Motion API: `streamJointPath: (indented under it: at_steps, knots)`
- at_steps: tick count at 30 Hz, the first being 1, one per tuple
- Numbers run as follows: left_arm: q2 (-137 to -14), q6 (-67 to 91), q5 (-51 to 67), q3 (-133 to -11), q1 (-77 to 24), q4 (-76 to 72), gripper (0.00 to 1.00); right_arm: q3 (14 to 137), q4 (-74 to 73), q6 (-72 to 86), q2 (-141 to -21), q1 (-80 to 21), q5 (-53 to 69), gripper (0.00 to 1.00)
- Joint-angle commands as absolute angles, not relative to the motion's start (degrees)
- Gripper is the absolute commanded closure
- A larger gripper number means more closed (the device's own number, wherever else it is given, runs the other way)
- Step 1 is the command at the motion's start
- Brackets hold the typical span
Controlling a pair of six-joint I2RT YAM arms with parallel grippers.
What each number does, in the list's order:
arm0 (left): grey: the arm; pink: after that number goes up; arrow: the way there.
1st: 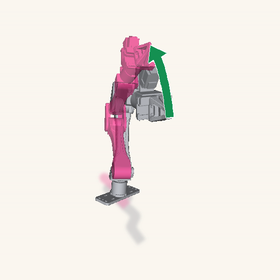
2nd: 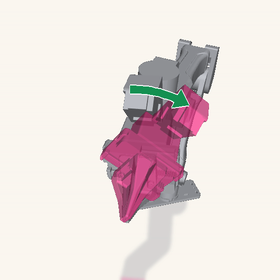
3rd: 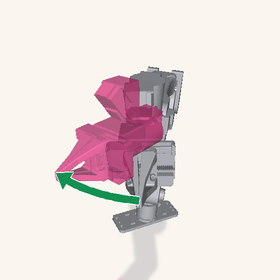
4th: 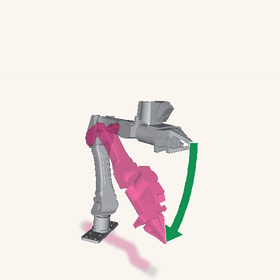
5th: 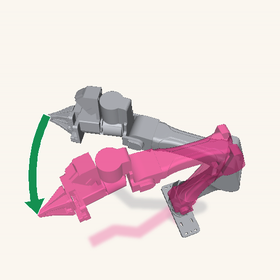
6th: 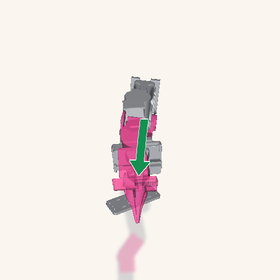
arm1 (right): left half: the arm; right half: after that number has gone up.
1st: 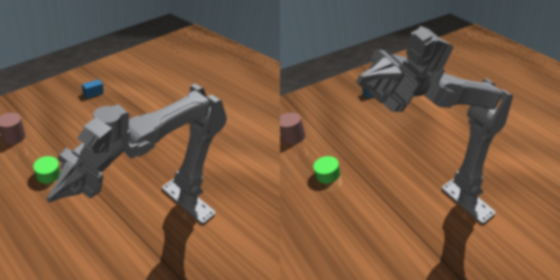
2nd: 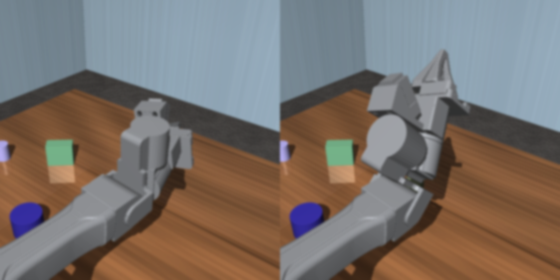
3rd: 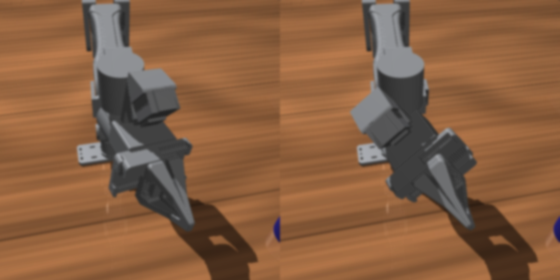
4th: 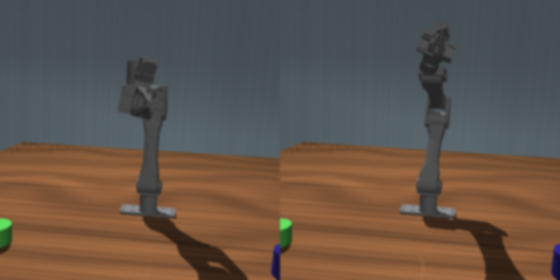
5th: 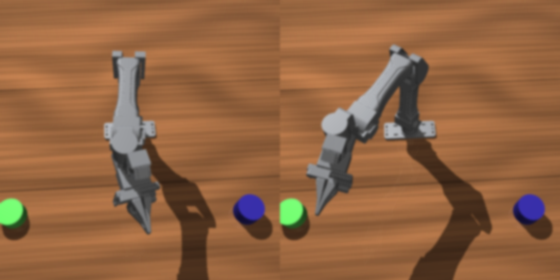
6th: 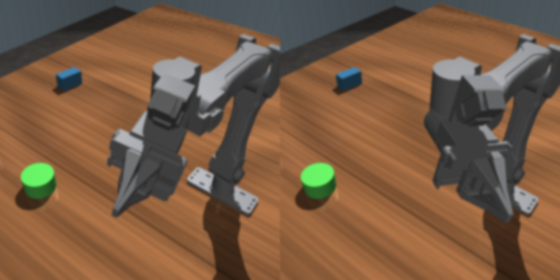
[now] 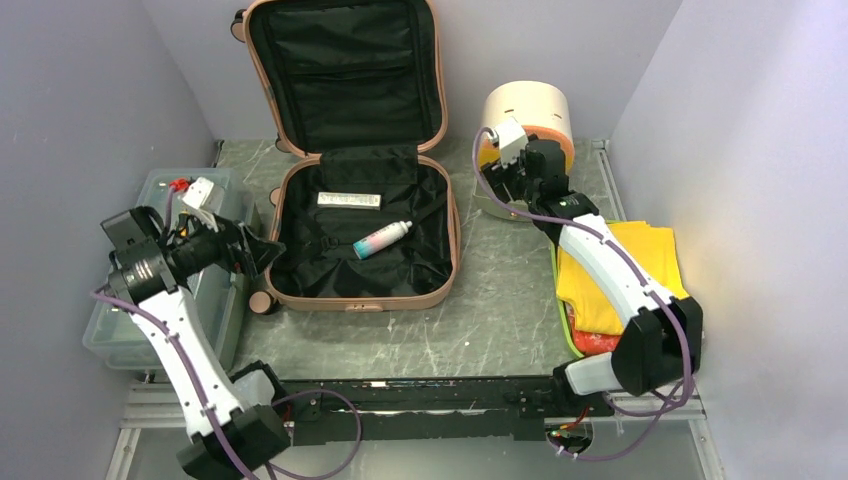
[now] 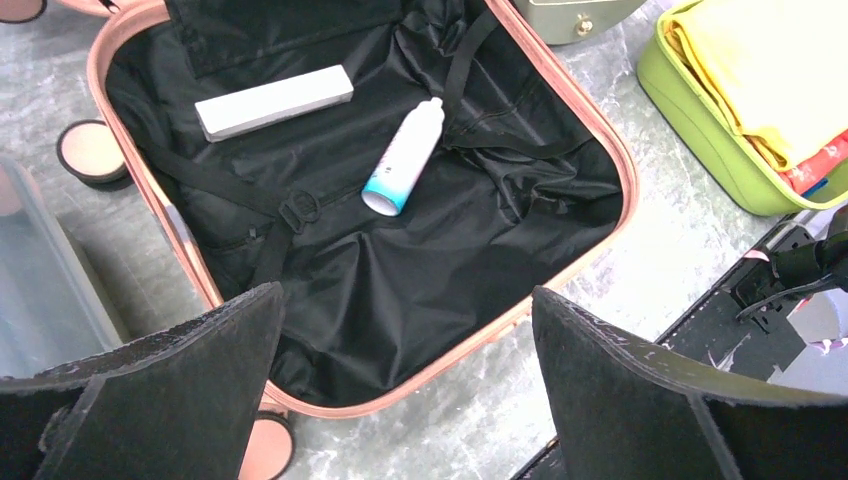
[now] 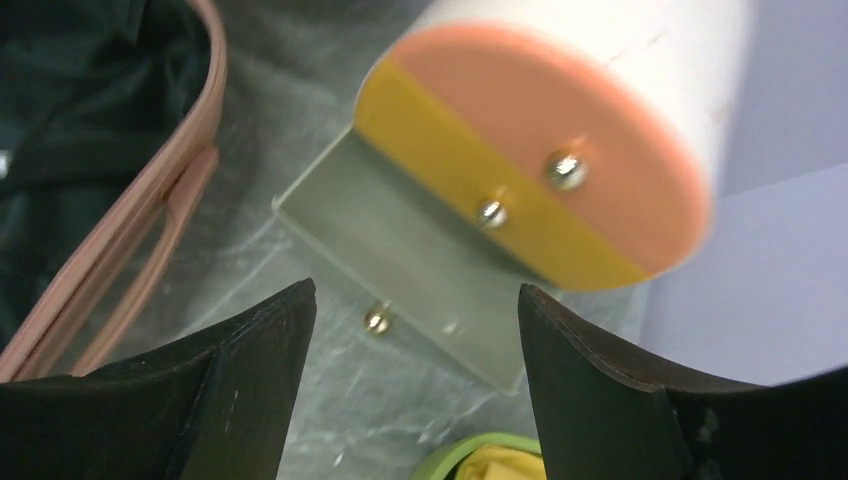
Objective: Open, take out, and arrange the luggage
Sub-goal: Pick up the makeup from the opened luggage.
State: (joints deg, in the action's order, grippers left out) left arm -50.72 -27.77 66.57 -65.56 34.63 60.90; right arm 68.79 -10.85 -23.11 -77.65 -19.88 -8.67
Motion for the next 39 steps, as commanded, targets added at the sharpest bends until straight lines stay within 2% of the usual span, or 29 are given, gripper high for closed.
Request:
streamJointPath:
  at_steps: [1, 4, 8, 12, 20, 29, 34, 37, 39]
  knots:
    - [-55.70, -31.98, 63.71, -71.36, 31.42, 62.11, 0.01, 68.55, -15.17, -19.41, -77.44, -15.17, 6.36, 0.24]
    - [-59.37, -27.91, 53.14, -73.23, 22.04, 57.63, 0.01, 69.42, -19.44, -19.31, -75.35, -12.57, 17.06, 0.25]
    - [-66.43, -24.92, 37.26, -74.52, 3.95, 53.54, 0.01, 70.62, -26.71, -23.29, -71.63, -10.37, 31.83, 0.25]
    - [-76.94, -27.00, 30.46, -78.45, -5.77, 55.79, 0.01, 66.67, -29.92, -30.16, -65.43, -9.94, 41.47, 0.25]
    - [-89.01, -30.16, 25.17, -82.07, -15.43, 51.09, 0.01, 60.20, -28.43, -33.93, -59.92, -7.32, 49.10, 0.21]
    - [-105.27, -34.78, 28.70, -88.61, -19.38, 49.93, 0.01, 56.70, -27.71, -37.02, -58.73, -5.05, 53.31, 0.21]
    - [-112.50, -34.35, 23.17, -89.97, -23.89, 47.79, 0.01, 55.99, -27.54, -37.72, -58.36, -4.24, 54.14, 0.21]
    - [-116.24, -34.40, 18.66, -90.47, -25.35, 46.13, 0.09, 55.90, -28.18, -38.75, -58.21, -3.87, 54.31, 0.21]
    - [-119.24, -34.43, 16.84, -92.15, -25.49, 46.64, 0.25, 55.73, -28.36, -39.17, -57.95, -3.69, 54.38, 0.21]
